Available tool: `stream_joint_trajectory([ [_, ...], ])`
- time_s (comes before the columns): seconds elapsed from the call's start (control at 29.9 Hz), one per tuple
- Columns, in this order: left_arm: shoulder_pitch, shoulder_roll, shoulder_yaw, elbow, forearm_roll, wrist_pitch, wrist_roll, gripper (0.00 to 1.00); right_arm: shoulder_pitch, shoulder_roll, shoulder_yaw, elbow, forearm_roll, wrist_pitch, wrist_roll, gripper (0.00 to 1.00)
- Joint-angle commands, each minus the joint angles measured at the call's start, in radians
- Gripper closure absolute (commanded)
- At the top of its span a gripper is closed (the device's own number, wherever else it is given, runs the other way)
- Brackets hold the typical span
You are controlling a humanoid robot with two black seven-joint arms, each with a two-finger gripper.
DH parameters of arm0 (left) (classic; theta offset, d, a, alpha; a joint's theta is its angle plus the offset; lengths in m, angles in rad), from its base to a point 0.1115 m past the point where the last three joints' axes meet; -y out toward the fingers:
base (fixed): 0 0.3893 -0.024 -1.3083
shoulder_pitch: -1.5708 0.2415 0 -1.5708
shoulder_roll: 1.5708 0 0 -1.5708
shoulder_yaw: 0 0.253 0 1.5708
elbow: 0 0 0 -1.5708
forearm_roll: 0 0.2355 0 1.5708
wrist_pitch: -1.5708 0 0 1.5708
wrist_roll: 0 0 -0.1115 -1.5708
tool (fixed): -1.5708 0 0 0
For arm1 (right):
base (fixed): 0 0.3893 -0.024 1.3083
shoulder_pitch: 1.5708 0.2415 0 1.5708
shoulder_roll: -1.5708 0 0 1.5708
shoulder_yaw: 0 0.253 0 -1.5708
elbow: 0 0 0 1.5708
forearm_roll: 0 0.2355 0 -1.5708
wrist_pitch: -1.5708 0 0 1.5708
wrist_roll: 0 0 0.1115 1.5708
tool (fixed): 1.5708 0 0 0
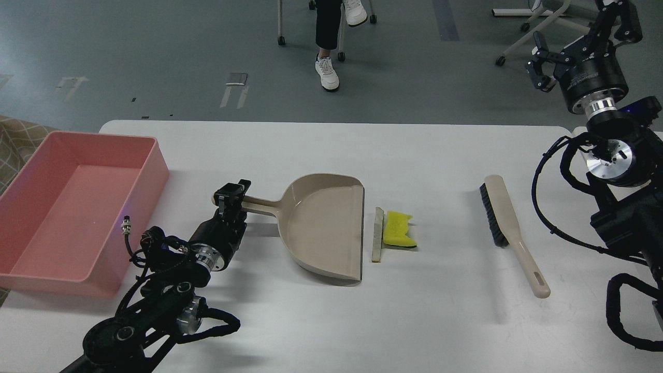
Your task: Sweep and dump garbage into bin
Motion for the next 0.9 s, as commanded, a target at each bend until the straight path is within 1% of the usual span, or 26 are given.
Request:
stream_joint_trajectory([
  [0.0, 0.0, 0.0, 0.0, 0.0, 0.0, 0.001, -0.003, 0.68, 0.0, 0.0, 0.0, 0.0, 0.0, 0.001, 0.0, 0.0],
  [0.07, 0.0, 0.0, 0.0, 0.0, 0.0, -0.001, -0.003, 0.69, 0.0, 0.0, 0.0, 0.0, 0.0, 0.001, 0.0, 0.0],
  [0.2, 0.0, 0.002, 0.0, 0.0, 0.0, -0.001, -0.004, 0.77, 0.0, 0.0, 0.0, 0.0, 0.0, 0.001, 0.0, 0.0],
  [0.47, 0.002, 0.0, 0.0, 0.0, 0.0, -0.001, -0.006, 0.81, 0.0, 0.0, 0.0, 0.0, 0.0, 0.001, 0.0, 0.0],
  [0.6, 0.002, 0.002, 0.0, 0.0, 0.0, -0.001, -0.012, 0.86, 0.0, 0.0, 0.0, 0.002, 0.0, 0.001, 0.0, 0.0],
  [0.7, 0.0, 0.003, 0.002, 0.0, 0.003, -0.001, -0.03, 0.89, 0.0, 0.0, 0.0, 0.002, 0.0, 0.001, 0.0, 0.0],
  [0.77, 0.0, 0.008, 0.003, -0.002, 0.027, -0.002, -0.064, 0.95, 0.0, 0.0, 0.0, 0.002, 0.0, 0.0, 0.0, 0.0],
  [0.87, 0.0, 0.031, 0.006, -0.021, 0.083, -0.004, -0.081, 0.97, 0.0, -0.002, 0.0, -0.001, 0.0, 0.0, 0.0, 0.0],
])
